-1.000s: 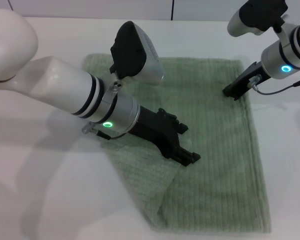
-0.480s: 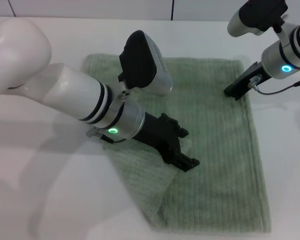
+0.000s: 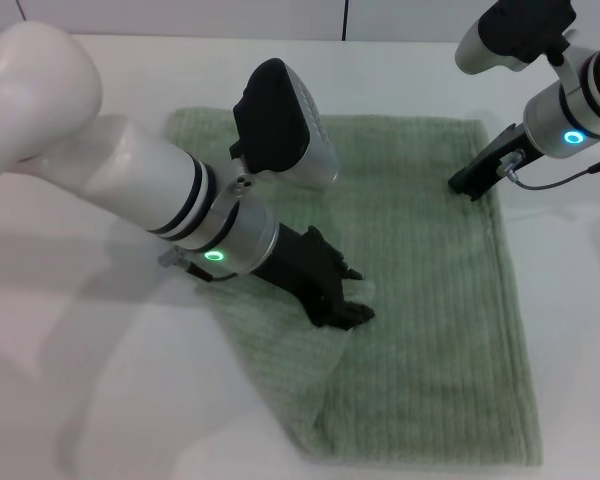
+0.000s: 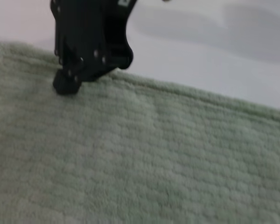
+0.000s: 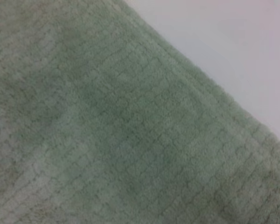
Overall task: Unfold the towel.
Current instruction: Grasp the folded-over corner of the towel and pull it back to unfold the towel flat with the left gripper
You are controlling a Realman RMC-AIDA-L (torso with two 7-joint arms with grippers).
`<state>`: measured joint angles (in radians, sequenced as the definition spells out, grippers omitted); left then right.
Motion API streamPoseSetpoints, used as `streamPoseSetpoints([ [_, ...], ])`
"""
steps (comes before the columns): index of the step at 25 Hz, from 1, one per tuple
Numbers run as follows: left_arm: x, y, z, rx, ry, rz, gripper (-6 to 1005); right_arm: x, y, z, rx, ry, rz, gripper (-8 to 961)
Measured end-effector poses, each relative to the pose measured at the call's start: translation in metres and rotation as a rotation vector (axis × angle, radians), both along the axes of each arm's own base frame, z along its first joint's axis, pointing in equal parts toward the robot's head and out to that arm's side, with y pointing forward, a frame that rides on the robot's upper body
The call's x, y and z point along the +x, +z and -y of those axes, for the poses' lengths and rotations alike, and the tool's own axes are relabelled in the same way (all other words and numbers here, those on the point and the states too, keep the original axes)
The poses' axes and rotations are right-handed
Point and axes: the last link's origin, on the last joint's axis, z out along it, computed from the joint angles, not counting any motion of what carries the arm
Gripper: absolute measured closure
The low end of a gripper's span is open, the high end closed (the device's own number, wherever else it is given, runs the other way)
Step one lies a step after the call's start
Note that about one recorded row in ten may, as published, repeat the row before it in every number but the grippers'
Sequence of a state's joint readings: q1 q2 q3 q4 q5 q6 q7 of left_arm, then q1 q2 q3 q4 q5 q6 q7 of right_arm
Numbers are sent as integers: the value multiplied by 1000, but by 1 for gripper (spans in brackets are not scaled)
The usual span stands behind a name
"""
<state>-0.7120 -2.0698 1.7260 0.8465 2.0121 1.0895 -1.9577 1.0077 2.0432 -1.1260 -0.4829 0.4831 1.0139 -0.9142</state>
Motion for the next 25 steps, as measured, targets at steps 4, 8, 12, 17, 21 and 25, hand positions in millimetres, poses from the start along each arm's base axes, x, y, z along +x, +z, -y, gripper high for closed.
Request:
streamPoseSetpoints([
  [4,1,7,-1,-21,-8,-12,567,0,0,0,0,0,0,952],
  [8,11,30,-3,-53,-2,40,651,1,0,1,-1,-2,0,951],
  [12,12,49,-3,-82,14,55,734,1,0,1,-1,-2,0,951],
  [17,7,68,-2,-126,55,33,839,1,-1,1,-1,-1,0,951],
  [21,5,80,-1,-134,76,47,910,1,-1,1,-1,-2,0,951],
  [25,5,93,2,-134,81,65,927,2,-1,1,-1,-2,0,951],
])
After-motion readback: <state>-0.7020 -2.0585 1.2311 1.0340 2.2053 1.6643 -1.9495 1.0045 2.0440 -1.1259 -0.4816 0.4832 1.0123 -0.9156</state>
